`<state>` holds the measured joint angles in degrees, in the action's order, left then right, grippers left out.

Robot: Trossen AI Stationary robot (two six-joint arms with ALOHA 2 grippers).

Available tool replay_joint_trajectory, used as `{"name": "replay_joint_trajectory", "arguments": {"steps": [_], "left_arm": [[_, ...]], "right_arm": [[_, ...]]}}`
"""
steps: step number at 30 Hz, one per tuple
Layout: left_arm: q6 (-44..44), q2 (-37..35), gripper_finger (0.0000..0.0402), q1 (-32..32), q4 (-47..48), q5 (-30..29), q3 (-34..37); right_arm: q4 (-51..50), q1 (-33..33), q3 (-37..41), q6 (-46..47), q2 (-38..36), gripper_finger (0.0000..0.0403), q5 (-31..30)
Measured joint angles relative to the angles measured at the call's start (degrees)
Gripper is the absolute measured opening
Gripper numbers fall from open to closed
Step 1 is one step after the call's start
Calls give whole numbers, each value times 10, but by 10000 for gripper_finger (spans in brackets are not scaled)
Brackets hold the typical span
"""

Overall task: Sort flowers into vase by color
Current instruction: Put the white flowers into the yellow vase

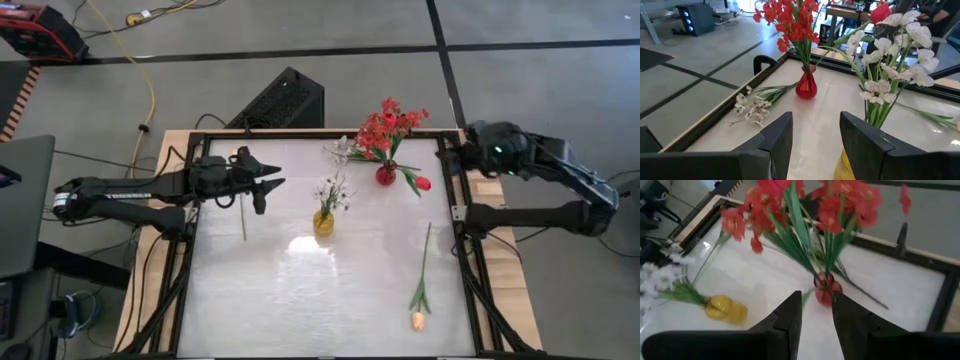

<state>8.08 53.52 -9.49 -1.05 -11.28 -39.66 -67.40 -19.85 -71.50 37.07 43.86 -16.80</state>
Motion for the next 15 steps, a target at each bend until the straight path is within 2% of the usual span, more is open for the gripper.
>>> {"name": "replay_joint_trajectory", "arguments": {"steps": [3,7,11,15], "left_arm": [[5,4,151,0,1,0,0],[31,5,151,0,2,5,0],[53,5,151,0,6,18,0],[75,5,151,2,10,20,0]], "right_arm": [[14,-70,-6,-54,41,128,54],[23,-196,-40,-139,92,127,118],[38,-330,-77,-218,136,127,203],[12,-446,-77,-288,188,127,307]]}}
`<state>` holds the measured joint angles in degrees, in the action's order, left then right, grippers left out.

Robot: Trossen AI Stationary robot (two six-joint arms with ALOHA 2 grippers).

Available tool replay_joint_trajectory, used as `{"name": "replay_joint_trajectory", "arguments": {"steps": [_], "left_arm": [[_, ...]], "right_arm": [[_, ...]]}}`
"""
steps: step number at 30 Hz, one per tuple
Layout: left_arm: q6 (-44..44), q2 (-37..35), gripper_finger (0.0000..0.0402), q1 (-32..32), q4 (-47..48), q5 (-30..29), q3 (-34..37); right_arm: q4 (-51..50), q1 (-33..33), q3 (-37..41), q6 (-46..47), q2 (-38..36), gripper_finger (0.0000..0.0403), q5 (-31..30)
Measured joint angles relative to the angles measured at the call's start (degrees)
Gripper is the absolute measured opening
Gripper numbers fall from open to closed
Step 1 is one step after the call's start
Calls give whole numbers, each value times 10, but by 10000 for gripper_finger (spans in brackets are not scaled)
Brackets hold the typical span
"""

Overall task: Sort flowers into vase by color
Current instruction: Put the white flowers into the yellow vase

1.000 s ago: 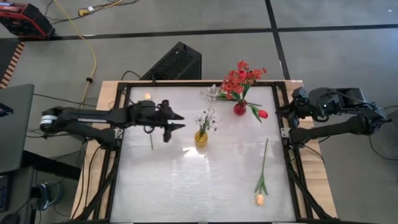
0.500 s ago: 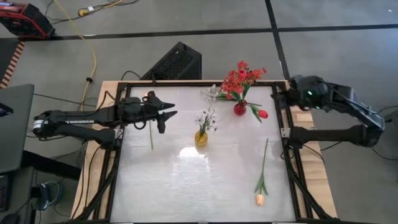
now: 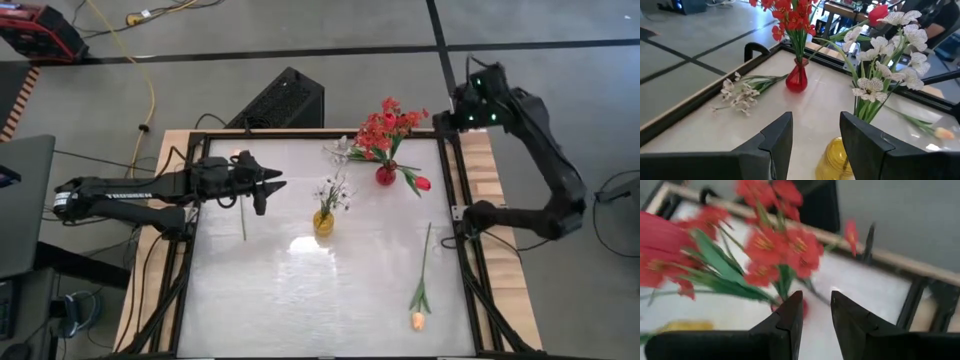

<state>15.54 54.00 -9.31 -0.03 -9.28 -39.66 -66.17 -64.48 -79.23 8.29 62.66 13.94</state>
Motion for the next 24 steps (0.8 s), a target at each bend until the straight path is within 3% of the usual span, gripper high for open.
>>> {"name": "replay_joint_trajectory", "arguments": {"steps": [4,11,18,24], "left_arm": [[22,0,151,8,13,-1,0],[50,0,151,31,42,-3,0],[53,0,151,49,42,-17,0],[67,0,151,51,41,-26,0]], "right_arm": [[-33,-32,5,-63,36,127,68],[-77,-4,35,-173,60,127,41],[12,5,133,-208,59,134,9],[111,-11,226,-300,61,175,9]]}}
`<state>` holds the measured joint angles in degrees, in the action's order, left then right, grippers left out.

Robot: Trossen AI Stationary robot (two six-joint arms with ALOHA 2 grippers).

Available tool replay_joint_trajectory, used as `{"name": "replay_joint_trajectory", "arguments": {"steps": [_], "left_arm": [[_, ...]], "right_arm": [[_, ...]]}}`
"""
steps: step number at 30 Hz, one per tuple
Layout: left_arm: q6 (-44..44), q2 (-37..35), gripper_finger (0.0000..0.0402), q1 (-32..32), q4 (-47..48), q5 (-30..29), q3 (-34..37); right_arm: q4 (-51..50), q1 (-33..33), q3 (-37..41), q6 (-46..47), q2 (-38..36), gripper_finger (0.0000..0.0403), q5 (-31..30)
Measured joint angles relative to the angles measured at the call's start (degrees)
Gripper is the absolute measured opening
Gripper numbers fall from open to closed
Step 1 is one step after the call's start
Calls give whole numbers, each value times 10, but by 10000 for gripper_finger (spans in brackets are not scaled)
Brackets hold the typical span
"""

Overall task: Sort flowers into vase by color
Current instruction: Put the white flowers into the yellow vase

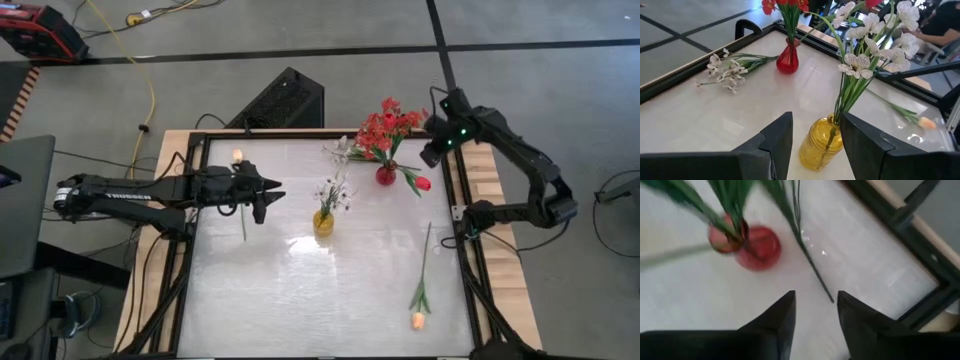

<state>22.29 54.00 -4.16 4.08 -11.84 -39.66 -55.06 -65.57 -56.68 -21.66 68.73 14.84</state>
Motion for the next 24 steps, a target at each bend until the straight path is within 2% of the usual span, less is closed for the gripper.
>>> {"name": "replay_joint_trajectory", "arguments": {"steps": [7,17,24], "left_arm": [[11,0,151,0,0,4,0],[15,0,151,0,-1,4,0],[15,0,151,0,-2,5,0]], "right_arm": [[73,5,85,-81,-2,231,-4],[163,52,150,-138,0,228,-97],[168,77,171,-141,19,228,-100]]}}
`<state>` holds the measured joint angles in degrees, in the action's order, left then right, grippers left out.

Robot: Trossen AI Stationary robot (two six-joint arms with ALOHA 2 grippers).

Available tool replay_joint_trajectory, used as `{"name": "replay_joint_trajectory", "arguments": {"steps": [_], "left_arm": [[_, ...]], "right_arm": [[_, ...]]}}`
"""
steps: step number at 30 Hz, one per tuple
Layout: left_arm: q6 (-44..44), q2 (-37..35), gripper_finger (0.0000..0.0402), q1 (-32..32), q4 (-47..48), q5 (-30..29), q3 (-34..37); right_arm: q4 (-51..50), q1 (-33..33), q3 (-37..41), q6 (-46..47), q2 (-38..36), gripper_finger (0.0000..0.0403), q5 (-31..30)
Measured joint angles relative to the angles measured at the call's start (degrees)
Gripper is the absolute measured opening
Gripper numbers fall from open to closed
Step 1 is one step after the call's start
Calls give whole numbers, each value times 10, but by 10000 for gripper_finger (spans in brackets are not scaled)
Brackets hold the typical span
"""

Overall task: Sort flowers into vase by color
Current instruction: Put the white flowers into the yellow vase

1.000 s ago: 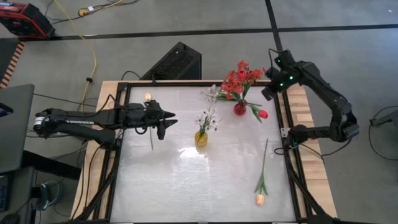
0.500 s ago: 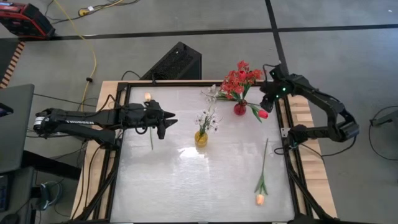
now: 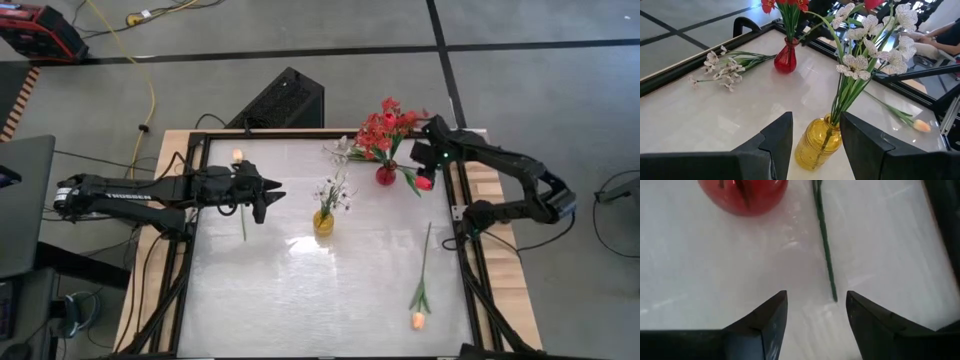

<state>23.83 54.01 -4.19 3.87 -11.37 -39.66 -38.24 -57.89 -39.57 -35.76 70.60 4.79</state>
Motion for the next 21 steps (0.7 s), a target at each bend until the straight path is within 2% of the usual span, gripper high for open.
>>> {"name": "replay_joint_trajectory", "arguments": {"steps": [6,10,16,21], "left_arm": [[0,0,151,0,-13,-8,0],[13,0,151,0,-19,-9,0],[32,0,151,0,-18,5,0],[37,0,151,0,-17,5,0]], "right_arm": [[56,34,-10,-18,81,226,-27],[54,42,-45,-23,143,226,-81],[48,31,-70,-27,205,226,-79],[42,26,-77,-33,217,211,-77]]}}
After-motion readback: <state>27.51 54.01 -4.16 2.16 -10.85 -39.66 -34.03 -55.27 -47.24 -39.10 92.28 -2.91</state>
